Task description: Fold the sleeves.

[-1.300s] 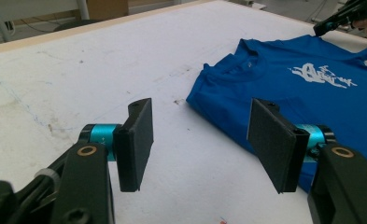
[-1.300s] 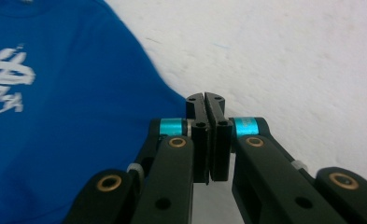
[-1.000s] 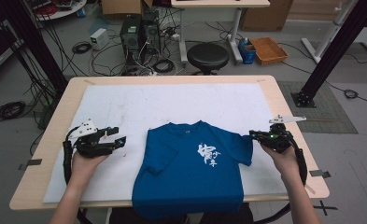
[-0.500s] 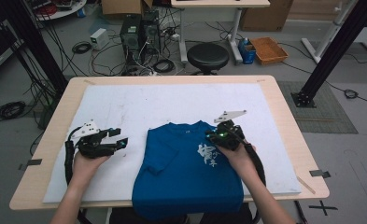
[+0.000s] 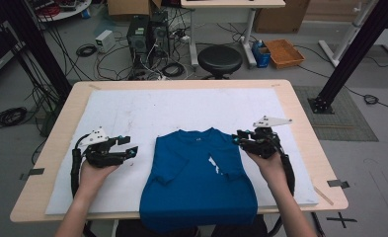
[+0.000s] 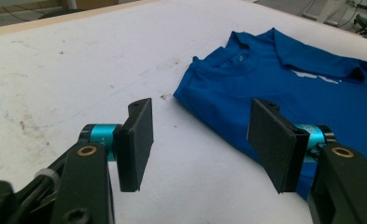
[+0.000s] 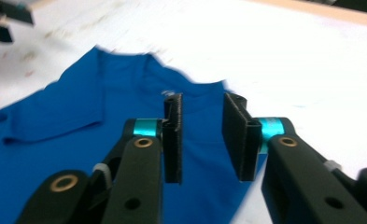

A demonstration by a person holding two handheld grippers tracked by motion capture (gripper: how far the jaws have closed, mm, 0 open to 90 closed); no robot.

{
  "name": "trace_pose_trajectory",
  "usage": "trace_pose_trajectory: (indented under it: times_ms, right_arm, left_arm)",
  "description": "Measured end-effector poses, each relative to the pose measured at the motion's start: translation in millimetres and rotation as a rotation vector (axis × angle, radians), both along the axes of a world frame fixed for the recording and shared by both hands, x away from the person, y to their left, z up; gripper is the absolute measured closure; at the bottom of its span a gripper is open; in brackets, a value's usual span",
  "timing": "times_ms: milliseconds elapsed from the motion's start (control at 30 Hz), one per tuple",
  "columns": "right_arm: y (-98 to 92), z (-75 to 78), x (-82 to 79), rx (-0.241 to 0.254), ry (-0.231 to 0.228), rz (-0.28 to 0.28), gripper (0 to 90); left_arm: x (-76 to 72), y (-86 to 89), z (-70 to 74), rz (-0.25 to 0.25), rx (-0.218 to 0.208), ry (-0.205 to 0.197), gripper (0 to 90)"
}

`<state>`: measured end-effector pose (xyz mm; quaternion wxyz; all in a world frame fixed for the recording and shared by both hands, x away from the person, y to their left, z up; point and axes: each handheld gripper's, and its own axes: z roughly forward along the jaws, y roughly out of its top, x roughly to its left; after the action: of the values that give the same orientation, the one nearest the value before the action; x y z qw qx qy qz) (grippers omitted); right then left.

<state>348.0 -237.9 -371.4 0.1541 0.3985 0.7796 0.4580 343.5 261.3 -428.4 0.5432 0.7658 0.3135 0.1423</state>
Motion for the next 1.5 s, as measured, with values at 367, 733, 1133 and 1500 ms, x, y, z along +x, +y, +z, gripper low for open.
trace_pose_trajectory:
  times_ms: [367, 733, 1133, 1500]
  right_arm:
    - [-42.1, 1.8, 6.6, 0.104, -0.048, -0.057, 46.3]
    - [-61.6, 7.8, 10.9, 0.127, -0.091, -0.078, 36.7]
    - [-70.1, -6.0, 10.0, 0.086, -0.074, -0.102, 29.2]
    - [-70.5, -5.9, 12.2, 0.086, -0.076, -0.117, 29.0]
  left_arm:
    - [6.1, -37.7, 23.8, -0.043, 0.078, -0.007, 38.6]
    - [13.4, -57.3, 43.4, -0.057, 0.025, -0.001, 38.1]
    - [14.7, -53.9, 37.0, -0.031, 0.027, 0.008, 37.7]
    - [11.5, -44.3, 34.8, -0.026, 0.015, 0.019, 37.7]
